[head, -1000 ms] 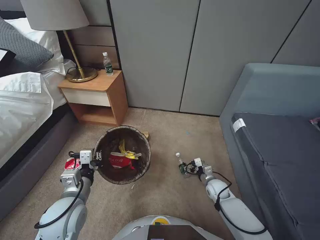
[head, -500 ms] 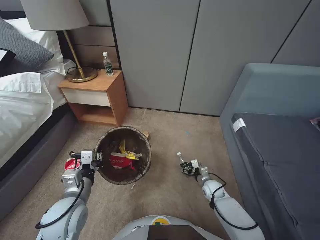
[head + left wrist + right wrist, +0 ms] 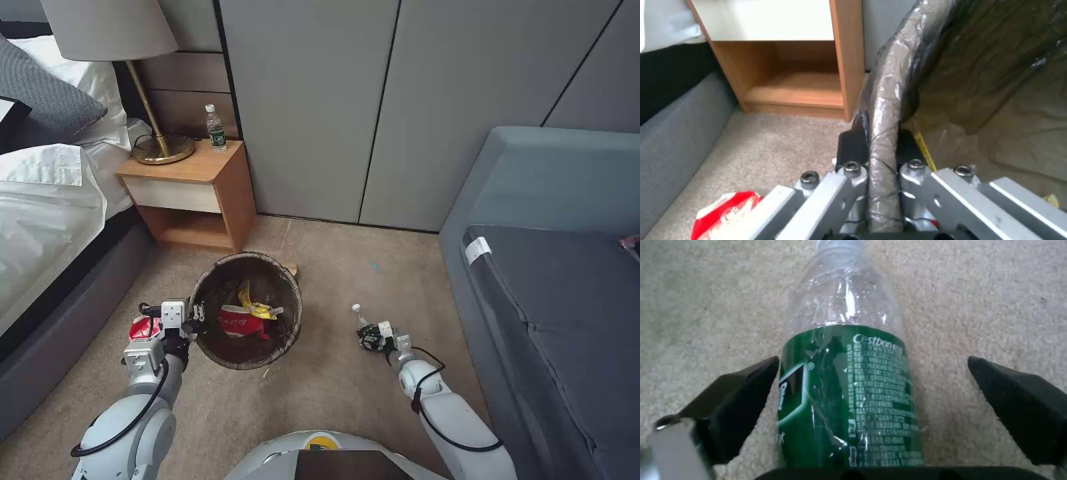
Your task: Pick up the trash bin, then pick up the garbage from the floor and place it into the trash bin.
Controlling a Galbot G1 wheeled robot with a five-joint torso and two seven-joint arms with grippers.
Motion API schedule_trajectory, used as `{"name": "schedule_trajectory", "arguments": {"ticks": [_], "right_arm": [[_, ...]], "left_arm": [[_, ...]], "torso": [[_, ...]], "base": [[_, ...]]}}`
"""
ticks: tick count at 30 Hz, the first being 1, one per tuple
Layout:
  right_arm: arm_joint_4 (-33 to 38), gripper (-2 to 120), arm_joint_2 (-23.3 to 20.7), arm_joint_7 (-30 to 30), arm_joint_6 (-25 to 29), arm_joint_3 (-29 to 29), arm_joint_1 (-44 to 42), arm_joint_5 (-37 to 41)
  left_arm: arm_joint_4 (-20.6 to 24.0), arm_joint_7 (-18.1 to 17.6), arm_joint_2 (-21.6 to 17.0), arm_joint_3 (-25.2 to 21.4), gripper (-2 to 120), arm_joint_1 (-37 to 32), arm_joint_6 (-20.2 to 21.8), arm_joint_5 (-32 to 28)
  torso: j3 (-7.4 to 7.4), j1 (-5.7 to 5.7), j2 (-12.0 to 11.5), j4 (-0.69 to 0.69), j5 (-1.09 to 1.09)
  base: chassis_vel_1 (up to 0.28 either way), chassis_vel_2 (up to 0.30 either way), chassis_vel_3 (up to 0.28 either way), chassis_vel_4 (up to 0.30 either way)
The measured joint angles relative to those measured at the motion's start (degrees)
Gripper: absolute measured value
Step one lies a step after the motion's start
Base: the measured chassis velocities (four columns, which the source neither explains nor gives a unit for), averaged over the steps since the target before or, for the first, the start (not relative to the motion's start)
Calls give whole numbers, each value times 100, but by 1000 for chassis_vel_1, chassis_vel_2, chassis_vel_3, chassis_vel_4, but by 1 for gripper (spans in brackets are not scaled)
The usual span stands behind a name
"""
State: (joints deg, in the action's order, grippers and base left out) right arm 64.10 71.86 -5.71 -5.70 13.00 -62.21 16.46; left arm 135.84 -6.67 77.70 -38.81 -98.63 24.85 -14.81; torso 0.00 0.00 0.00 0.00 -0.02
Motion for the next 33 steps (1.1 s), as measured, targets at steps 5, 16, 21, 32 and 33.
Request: {"name": "schedule_trajectory", "arguments": {"ticks": [5,16,21,32,33], "right_arm": [[-43,81,33,-25,22,9,3,-16],[16,44,39,-28,67,29,-51,-28],[176,33,-1,26,56,30,-109,-26],[1567,30,-353,225,-71,85,-465,157],[1800,30,-418,240,-105,85,-514,207]], "left_arm": [[-18,0,0,11,0,12,-3,1],[-63,2,-14,18,0,40,-13,-4],[-68,2,-21,18,0,45,-17,-8],[-75,3,-39,15,0,50,-22,-17],[-75,5,-45,14,0,50,-22,-19]], "torso": [[0,0,0,0,0],[0,0,0,0,0],[1,0,0,2,4],[1,0,0,0,2],[1,0,0,0,2]], "base": [[0,0,0,0],[0,0,0,0],[0,0,0,0],[0,0,0,0],[0,0,0,0]]}}
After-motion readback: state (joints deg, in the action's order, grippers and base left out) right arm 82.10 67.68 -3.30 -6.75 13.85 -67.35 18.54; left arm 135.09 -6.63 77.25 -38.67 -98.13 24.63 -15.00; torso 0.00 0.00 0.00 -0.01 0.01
